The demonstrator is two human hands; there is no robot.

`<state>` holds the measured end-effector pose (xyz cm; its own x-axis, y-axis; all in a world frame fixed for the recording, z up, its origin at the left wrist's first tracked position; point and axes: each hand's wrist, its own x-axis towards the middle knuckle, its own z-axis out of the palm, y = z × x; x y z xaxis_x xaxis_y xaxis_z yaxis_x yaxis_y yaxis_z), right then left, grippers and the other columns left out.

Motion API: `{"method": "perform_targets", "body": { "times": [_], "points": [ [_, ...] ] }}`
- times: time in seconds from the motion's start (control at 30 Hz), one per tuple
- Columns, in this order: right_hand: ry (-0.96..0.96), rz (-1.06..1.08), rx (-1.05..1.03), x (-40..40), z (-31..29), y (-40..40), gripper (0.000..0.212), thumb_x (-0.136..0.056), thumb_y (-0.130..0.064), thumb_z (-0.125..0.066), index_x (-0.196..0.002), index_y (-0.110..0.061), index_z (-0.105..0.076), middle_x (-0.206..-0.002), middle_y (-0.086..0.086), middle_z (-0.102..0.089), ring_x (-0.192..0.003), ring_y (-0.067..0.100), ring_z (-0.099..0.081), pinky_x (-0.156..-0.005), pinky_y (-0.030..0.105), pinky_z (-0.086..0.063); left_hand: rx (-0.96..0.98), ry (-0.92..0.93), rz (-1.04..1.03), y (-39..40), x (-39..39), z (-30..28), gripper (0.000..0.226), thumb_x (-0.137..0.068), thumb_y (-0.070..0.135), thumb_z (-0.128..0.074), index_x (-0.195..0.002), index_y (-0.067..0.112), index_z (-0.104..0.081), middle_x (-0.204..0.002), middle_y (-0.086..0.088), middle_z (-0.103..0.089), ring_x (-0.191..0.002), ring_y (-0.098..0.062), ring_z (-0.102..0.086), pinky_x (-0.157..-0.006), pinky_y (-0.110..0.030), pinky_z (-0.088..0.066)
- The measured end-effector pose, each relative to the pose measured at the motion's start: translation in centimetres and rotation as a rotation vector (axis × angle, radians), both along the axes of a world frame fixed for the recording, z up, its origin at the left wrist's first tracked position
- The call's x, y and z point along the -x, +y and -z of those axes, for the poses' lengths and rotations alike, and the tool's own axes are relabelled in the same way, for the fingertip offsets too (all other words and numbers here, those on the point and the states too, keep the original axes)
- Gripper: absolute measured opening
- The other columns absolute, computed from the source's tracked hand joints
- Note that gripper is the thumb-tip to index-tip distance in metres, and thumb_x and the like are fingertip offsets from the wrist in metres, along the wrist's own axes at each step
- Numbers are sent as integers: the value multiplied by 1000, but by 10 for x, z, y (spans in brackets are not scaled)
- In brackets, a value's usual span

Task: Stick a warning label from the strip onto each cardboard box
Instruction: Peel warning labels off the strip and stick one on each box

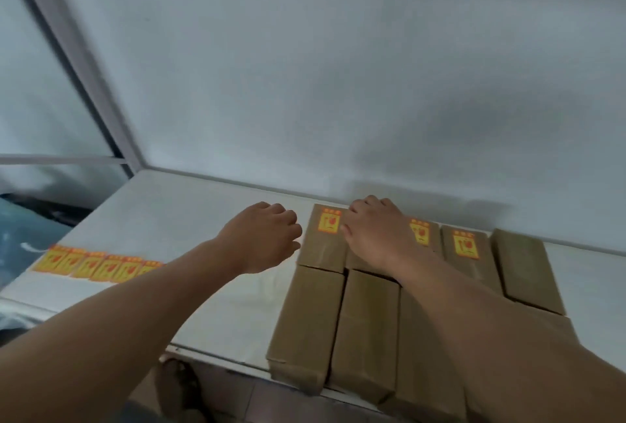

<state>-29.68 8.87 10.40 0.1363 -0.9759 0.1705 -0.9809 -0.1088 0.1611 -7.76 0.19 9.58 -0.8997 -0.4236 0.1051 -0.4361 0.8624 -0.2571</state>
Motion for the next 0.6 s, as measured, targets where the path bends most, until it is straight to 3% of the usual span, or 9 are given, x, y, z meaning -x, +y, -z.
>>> {"method": "perform_targets", "body": {
  "times": [0.27,0.47,0.6],
  "points": [
    [-41,-179,-15,-130,9,-69,31,-99,-27,-36,-108,-14,-62,-106,6,-63,-100,29,-55,-81,39,-43,-18,-41,-193,-27,-129,8,49,-92,42,-24,-83,19,-66,-83,1,-62,-75,-24,-60,-65,-38,-50],
    [-127,-207,-89,-210,33,-100,27,-99,-27,-38,-108,-16,-61,-104,4,-61,-96,26,-55,-71,33,-38,-92,-104,-330,-45,-198,25,41,-99,44,-31,-113,20,-61,-114,0,-60,-100,-22,-56,-84,-36,-46],
    [-268,-129,-232,-250,58,-113,25,-99,-28,-41,-115,-19,-58,-109,4,-59,-102,25,-55,-76,36,-48,-194,-107,-432,-57,-221,38,41,-98,46,-37,-128,22,-54,-127,1,-55,-110,-18,-52,-90,-34,-45]
  ]
}}
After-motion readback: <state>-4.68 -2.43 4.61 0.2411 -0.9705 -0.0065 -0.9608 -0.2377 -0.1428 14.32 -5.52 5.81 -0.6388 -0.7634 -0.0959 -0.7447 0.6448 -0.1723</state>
